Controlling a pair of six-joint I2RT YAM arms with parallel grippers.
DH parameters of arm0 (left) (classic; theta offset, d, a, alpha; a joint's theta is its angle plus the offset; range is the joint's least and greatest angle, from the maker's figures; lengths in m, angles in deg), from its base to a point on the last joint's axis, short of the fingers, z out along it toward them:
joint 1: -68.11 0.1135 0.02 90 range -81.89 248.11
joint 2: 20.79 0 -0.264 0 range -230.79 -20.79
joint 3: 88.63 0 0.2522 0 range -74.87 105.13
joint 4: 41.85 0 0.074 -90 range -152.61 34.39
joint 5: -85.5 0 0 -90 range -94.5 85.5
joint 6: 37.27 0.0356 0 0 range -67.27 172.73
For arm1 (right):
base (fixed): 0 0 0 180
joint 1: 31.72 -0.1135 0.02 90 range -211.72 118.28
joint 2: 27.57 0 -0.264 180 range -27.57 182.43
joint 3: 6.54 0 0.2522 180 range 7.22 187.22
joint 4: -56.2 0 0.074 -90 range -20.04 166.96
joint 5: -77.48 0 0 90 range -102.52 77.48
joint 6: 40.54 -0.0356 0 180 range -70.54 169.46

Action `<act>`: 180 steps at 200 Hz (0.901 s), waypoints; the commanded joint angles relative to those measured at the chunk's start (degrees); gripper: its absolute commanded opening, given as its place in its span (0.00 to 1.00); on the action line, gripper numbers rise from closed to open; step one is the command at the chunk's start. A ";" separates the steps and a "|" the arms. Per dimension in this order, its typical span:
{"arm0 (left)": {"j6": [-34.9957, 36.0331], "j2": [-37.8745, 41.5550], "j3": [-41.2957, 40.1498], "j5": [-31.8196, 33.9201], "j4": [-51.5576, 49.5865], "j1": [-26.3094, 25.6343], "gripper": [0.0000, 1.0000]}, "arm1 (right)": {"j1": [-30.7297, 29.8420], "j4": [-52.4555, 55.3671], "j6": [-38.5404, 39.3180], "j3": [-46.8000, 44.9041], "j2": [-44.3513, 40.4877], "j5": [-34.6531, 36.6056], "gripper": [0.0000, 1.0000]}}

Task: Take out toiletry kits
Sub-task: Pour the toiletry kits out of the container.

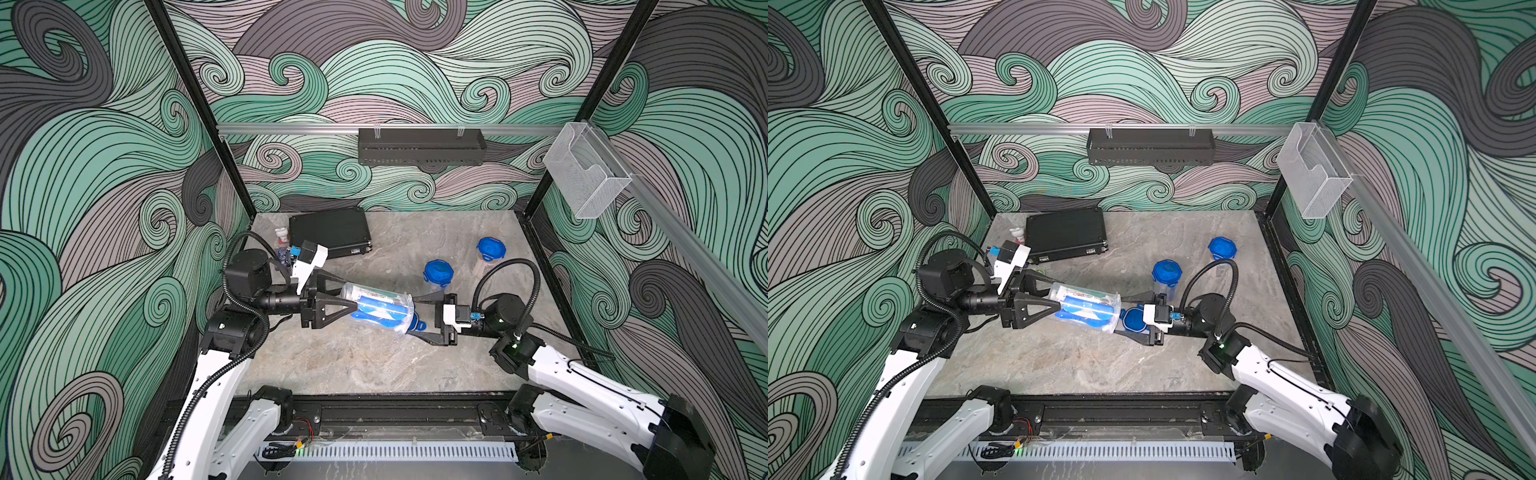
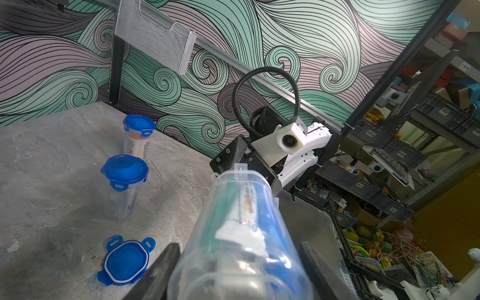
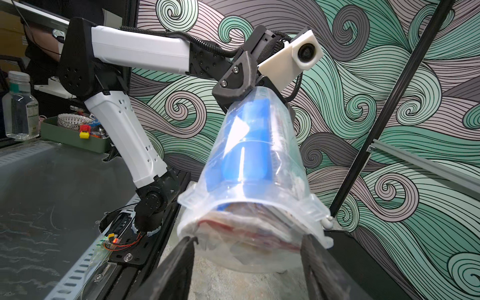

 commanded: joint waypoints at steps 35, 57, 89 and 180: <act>0.31 0.56 0.98 -2.36 2.20 -0.01 0.08 | -1.61 -0.13 0.52 4.63 2.98 0.57 0.53; 0.41 0.64 0.65 -2.27 2.06 -0.06 0.08 | -1.61 -1.15 -0.51 5.46 4.29 1.04 0.45; 0.46 0.51 0.28 -1.67 1.99 -0.01 0.08 | -1.61 -3.50 -2.45 6.08 5.70 0.81 0.34; 1.17 1.39 1.44 3.93 0.43 0.77 0.03 | -0.85 -3.40 0.11 4.68 8.84 5.00 0.00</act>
